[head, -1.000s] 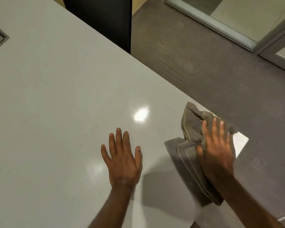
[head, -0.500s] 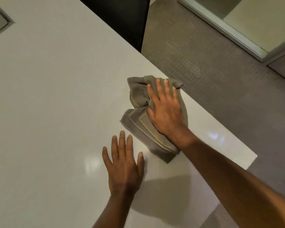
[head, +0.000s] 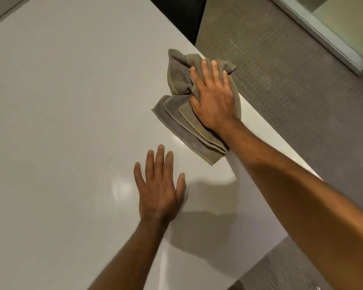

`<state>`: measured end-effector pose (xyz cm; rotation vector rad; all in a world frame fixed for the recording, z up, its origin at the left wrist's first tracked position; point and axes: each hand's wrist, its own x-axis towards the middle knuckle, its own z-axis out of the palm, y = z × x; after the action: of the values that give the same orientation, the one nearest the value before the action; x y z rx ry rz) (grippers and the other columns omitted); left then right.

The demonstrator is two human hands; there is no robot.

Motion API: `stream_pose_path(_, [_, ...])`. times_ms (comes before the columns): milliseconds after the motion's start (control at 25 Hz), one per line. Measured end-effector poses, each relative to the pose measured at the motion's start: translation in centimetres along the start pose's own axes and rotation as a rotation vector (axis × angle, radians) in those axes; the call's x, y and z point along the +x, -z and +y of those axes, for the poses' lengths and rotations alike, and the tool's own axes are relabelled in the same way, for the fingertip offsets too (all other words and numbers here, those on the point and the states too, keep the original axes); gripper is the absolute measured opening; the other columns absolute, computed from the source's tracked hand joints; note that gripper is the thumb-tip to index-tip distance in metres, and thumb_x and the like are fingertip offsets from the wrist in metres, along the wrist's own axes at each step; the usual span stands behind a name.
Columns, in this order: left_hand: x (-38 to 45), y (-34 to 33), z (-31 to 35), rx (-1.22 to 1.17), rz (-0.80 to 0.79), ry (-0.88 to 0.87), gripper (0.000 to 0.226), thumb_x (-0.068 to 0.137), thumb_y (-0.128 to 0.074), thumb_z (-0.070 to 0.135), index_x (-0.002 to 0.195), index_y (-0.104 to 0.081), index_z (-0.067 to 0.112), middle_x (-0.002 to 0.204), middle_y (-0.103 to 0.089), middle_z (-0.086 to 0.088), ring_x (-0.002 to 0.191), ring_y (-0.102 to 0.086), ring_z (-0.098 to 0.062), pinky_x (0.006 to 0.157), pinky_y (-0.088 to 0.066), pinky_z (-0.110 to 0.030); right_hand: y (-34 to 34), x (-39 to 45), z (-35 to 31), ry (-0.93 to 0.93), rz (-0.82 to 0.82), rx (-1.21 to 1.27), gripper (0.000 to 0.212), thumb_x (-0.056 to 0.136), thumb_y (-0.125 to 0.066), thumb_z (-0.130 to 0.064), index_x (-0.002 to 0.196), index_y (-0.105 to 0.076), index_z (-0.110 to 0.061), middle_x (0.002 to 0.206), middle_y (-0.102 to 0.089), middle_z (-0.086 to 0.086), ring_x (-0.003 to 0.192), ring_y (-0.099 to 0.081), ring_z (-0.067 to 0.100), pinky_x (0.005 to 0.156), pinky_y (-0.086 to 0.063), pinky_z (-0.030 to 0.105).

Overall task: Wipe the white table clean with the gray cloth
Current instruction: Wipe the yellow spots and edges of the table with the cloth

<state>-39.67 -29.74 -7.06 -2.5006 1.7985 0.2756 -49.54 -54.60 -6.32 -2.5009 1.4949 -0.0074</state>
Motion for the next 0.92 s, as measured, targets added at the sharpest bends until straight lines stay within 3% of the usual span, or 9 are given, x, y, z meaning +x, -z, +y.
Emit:
stream_pose_path(240, [-0.4,-0.6,-0.2,0.008,0.060,-0.015,0.069,0.107,-0.013,0.055,0.162,-0.028,0.017,0.174,-0.019,-0.007,0.161,-0.017,-0.030,0.125,-0.020,-0.062,-1.5,-16.1,5.0,-0.024,0.019,-0.030,0.072,0.106,-0.035,-0.050,0.170,-0.012,-0.025,0.179,-0.009,0.010,0.166,-0.005,0.032,0.134,-0.009,0.055])
stream_pose_path(440, [-0.8,-1.1,-0.2,-0.018,0.121,-0.011,0.063,0.108,-0.024,0.051,0.162,-0.029,0.019,0.173,-0.022,-0.004,0.161,-0.020,-0.028,0.126,-0.020,-0.060,-2.3,-25.3,7.0,-0.343,0.023,-0.071,0.073,0.105,-0.031,-0.052,0.170,-0.008,-0.026,0.179,-0.008,0.011,0.166,-0.007,0.034,0.133,-0.011,0.057])
stream_pose_path(600, [-1.1,-1.2,-0.3,-0.050,0.141,-0.013,0.062,0.108,-0.025,0.050,0.161,-0.031,0.019,0.173,-0.024,-0.004,0.160,-0.021,-0.028,0.126,-0.019,-0.060,-3.8,-28.7,0.5,-0.581,0.026,-0.039,0.077,0.104,-0.031,-0.054,0.170,-0.007,-0.021,0.178,-0.007,0.015,0.165,-0.008,0.038,0.132,-0.011,0.059])
stream_pose_path(800, [-1.1,-1.0,-0.2,-0.071,0.120,-0.028,0.062,0.108,-0.022,0.051,0.160,-0.029,0.019,0.173,-0.023,-0.005,0.160,-0.020,-0.030,0.126,-0.018,-0.062,-7.2,-36.6,-10.4,-0.451,0.101,0.068,0.077,0.106,-0.039,-0.052,0.170,-0.012,-0.018,0.178,-0.011,0.015,0.165,-0.008,0.036,0.132,-0.014,0.059])
stream_pose_path(920, [-1.1,-0.9,-0.1,-0.089,0.111,-0.024,0.062,0.107,-0.022,0.050,0.160,-0.030,0.018,0.173,-0.023,-0.005,0.160,-0.019,-0.030,0.126,-0.017,-0.062,-8.9,-41.7,-15.9,-0.438,0.030,0.114,0.084,0.099,-0.045,-0.055,0.170,-0.013,-0.022,0.179,-0.006,0.011,0.166,0.001,0.033,0.133,0.000,0.056])
